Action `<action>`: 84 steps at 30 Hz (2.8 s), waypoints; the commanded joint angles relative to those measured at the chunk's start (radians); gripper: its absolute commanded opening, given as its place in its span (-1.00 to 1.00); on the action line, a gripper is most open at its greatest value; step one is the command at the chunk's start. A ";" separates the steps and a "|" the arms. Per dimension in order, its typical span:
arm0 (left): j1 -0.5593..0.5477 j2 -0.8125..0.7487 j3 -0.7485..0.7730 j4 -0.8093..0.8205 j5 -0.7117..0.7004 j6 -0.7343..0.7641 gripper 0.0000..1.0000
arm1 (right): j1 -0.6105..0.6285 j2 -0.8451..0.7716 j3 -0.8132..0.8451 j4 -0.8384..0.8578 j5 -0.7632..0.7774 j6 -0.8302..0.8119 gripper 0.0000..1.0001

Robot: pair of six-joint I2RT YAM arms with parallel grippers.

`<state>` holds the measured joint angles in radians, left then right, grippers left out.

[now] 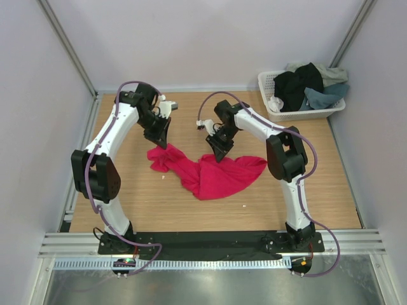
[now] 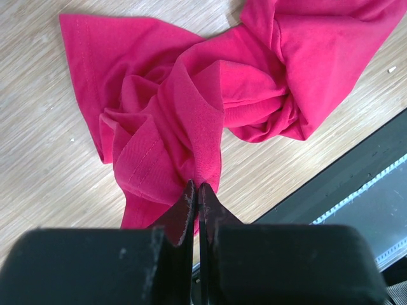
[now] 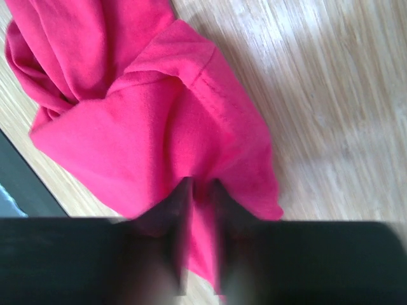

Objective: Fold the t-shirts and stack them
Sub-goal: Flatten the tshirt out

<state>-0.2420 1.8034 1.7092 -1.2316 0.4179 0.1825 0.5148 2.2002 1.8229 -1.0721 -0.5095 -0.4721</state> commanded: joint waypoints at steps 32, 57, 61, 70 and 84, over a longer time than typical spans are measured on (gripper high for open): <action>0.007 0.057 0.118 -0.003 -0.067 -0.009 -0.88 | 0.210 -0.633 -0.449 0.003 0.206 -0.097 0.27; 0.009 0.011 0.035 0.011 -0.073 -0.005 -0.86 | 0.103 -0.343 -0.441 0.261 0.600 -0.099 0.16; 0.009 0.019 0.047 0.009 -0.077 -0.006 -0.86 | 0.076 -0.330 -0.473 0.245 0.580 -0.089 0.15; 0.009 0.028 0.064 0.004 -0.079 -0.008 -0.85 | 0.062 -0.309 -0.464 0.130 0.536 -0.109 -0.86; 0.072 0.088 0.219 0.026 -0.176 0.011 -1.00 | -0.200 -0.307 -0.258 0.216 0.677 -0.109 -0.98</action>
<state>-0.2050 1.8751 1.8408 -1.2243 0.2729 0.1875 0.3622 1.9007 1.4952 -0.8879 0.1040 -0.5774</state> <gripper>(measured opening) 0.008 0.039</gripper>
